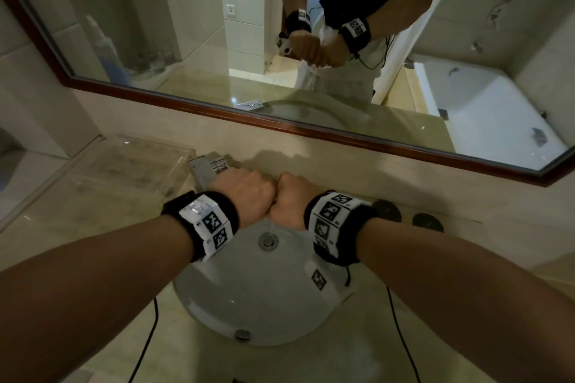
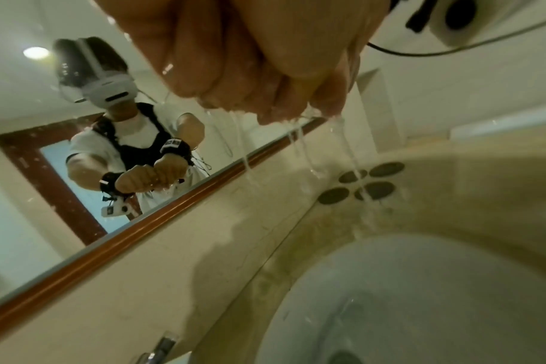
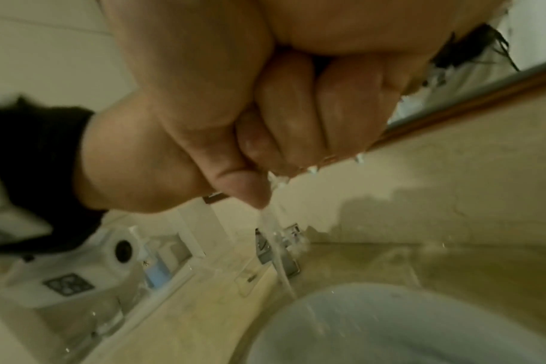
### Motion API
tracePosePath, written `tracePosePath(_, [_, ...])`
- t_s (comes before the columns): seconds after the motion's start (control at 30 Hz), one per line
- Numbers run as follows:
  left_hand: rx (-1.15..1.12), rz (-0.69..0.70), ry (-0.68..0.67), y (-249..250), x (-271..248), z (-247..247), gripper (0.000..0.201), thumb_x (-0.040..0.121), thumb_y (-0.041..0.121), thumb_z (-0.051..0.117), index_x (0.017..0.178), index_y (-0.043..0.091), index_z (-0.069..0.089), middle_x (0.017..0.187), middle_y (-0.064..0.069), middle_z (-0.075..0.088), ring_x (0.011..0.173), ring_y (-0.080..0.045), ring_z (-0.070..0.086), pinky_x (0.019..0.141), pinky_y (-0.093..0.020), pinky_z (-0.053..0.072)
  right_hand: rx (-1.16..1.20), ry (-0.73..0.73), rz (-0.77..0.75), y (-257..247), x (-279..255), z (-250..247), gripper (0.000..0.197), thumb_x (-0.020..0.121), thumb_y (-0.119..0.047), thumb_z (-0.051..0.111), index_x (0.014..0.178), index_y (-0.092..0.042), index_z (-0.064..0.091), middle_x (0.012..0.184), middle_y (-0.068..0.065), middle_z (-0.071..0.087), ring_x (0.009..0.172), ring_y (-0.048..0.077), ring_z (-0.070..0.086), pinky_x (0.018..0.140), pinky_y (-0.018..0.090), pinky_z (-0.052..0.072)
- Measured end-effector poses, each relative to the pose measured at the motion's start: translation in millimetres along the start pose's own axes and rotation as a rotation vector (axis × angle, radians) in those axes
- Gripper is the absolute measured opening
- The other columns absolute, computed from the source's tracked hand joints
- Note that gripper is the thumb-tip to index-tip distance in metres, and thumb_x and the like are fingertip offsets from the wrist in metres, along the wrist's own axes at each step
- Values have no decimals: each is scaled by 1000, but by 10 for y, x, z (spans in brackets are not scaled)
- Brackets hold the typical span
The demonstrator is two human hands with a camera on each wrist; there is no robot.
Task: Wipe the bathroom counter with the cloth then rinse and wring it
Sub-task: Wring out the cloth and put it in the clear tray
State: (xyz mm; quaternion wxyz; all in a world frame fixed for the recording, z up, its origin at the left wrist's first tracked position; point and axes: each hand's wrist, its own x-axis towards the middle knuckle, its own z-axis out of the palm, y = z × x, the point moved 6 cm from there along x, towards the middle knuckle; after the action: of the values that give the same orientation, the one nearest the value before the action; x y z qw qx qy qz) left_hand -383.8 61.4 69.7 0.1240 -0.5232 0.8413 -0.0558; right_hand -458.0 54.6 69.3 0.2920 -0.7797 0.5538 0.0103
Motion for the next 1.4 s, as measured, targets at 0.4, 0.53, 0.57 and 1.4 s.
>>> tracePosePath(0.4, [94,140,208,1,-65,-66,7,76,12,62,71,8,64,51,-4,60,35,-23,53,38,-24,39,109,-56,-18,12,74,101,20,75,-5,64,63,-10,50,59,0,44,58,15,43,47,24,33])
tracePosePath(0.53, [3,43,118,-49,-80,-15,28,86,42,48,95,16,53,75,-3,65,56,-27,58,51,-30,39,-106,42,-110,-21,75,36,29,83,-18,63,59,-18,46,65,1,51,69,23,56,57,27,42])
tracePosePath(0.57, [-49,2,117,-74,-70,-13,27,85,42,48,97,18,54,81,-2,67,64,-27,63,55,-31,44,-181,87,-135,-24,60,24,31,84,-18,61,58,-18,43,65,3,53,69,26,57,58,30,42])
tracePosePath(1.4, [-1186,-163,-249,28,29,-78,33,73,-3,69,52,14,50,47,-1,47,42,-15,43,43,-22,35,-708,542,-507,-234,-284,-352,19,87,-18,45,76,-9,58,58,5,63,44,26,58,44,25,27])
